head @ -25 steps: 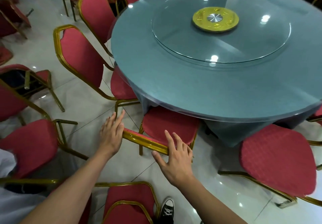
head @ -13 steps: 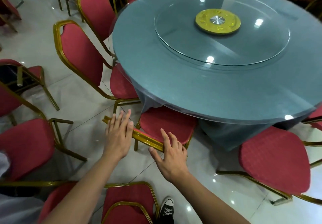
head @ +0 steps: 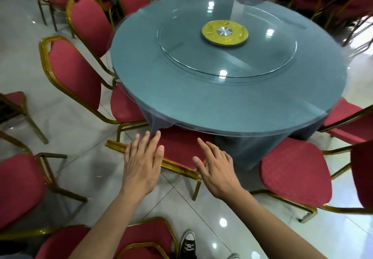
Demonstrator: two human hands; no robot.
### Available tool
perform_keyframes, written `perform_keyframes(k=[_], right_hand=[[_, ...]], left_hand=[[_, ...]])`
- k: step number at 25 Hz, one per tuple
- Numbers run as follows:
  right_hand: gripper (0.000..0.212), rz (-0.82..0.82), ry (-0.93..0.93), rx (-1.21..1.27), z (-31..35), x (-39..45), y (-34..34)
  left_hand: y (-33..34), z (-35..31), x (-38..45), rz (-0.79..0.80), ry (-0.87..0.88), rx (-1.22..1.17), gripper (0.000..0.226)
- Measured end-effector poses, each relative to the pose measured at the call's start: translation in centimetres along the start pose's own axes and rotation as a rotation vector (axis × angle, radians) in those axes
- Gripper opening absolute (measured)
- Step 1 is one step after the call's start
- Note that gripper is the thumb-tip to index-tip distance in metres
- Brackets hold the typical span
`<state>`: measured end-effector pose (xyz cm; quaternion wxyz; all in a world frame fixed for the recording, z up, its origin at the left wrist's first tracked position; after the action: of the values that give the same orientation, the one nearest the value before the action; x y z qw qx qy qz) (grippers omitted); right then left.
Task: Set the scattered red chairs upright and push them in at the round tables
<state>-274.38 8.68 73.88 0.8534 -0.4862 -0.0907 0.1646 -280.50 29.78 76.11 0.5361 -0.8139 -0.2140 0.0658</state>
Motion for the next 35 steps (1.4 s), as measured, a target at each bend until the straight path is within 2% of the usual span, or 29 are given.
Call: perform_keyframes(k=[9, 15, 22, 25, 31, 35], right_hand=[[0.075, -0.265, 0.123, -0.073, -8.0, -4.5, -11.3], [0.072, -0.318, 0.228, -0.076, -15.2, -9.2, -16.5], [0.07, -0.43, 0.337, -0.072, -25.8, -16.5, -25.2], [0.076, -0.466, 0.359, -0.06, -30.0, -19.9, -28.0], [0.07, -0.547, 0.433, -0.062, -39.4, -26.5, -33.8], [0.069, -0.575, 0.491, -0.065, -43.6, -29.7, -36.4]], left_hand=[[2.4, -10.7, -2.6, 0.07, 0.161, -0.054, 0.077], [3.9, -19.1, -5.3, 0.096, 0.269, -0.091, 0.076], [7.0, -33.4, -11.1, 0.097, 0.423, -0.145, 0.08], [9.1, -38.4, -13.9, 0.087, 0.47, -0.151, 0.085], [12.8, -49.0, -19.2, 0.133, 0.534, -0.177, 0.075], [15.2, -53.6, -21.5, 0.187, 0.574, -0.168, 0.074]])
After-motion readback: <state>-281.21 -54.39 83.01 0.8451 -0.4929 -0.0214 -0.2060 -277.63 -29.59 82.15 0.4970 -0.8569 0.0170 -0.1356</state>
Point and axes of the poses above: each hand's wrist, its own x-axis towards the middle knuckle, its own y-axis out of the palm, z = x × y, the point moved 10 cm from there along x, towards the middle knuckle, and after that the axes turned 11 degrees about -z, right-handed, at the moved point
